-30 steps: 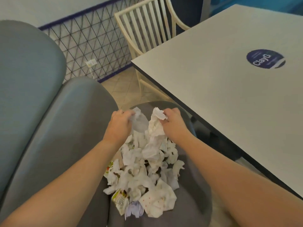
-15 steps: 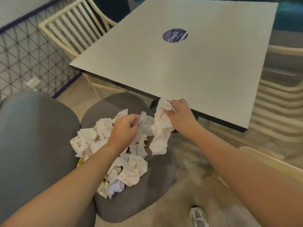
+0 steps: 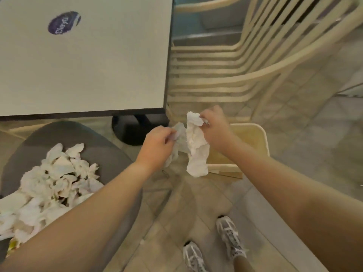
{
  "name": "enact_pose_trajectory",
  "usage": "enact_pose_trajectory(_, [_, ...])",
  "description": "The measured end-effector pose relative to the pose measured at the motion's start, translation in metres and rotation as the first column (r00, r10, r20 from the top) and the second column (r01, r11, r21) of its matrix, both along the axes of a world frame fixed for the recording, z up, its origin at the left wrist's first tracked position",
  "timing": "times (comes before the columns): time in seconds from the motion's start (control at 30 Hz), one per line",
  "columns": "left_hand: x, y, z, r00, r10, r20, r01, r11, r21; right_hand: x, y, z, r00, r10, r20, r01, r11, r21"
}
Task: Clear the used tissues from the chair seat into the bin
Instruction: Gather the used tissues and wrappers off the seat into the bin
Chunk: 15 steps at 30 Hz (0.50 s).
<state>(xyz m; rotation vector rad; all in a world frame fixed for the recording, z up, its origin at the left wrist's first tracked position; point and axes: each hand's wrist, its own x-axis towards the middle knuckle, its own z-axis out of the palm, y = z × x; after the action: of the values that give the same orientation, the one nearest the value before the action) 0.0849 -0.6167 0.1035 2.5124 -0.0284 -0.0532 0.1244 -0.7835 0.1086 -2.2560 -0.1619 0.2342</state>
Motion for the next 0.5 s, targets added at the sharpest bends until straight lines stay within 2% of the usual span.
enact_pose_trajectory(0.1, [0.015,-0.045,-0.02,0.995,-0.089,0.041,0.089,0.996,-0.012,-0.002,-0.048,-0.022,0.986,-0.161,0.052,0.161,0.987,0.001])
enact_pose_trajectory(0.17, [0.02,-0.071,-0.033,0.991,-0.125,0.052,0.127,0.991,-0.041,-0.007,-0.075,-0.043,0.955,-0.258,0.148,0.277,0.953,-0.126])
enact_pose_trajectory(0.23, [0.025,-0.092,-0.049,0.988,-0.146,0.041,0.149,0.984,-0.101,-0.013,-0.092,-0.067,0.936,-0.271,0.224,0.319,0.922,-0.22])
enact_pose_trajectory(0.27, [0.026,-0.1,-0.056,0.987,-0.162,0.02,0.163,0.98,-0.114,-0.015,-0.096,-0.078,0.947,-0.245,0.208,0.295,0.918,-0.264])
enact_pose_trajectory(0.3, [0.028,-0.106,-0.063,0.983,-0.182,-0.013,0.18,0.979,-0.097,-0.016,-0.098,-0.089,0.972,-0.195,0.128,0.227,0.92,-0.32])
enact_pose_trajectory(0.37, [0.037,-0.113,-0.081,0.955,-0.243,-0.167,0.246,0.969,-0.006,-0.014,-0.098,-0.107,0.984,-0.091,-0.153,0.022,0.914,-0.405])
enact_pose_trajectory(0.43, [0.047,-0.117,-0.094,0.856,-0.288,-0.43,0.365,0.925,0.108,-0.011,-0.099,-0.117,0.906,-0.038,-0.421,-0.149,0.903,-0.403])
enact_pose_trajectory(0.5, [0.056,-0.117,-0.101,0.772,-0.262,-0.58,0.442,0.876,0.192,-0.006,-0.1,-0.119,0.869,-0.06,-0.491,-0.135,0.926,-0.352])
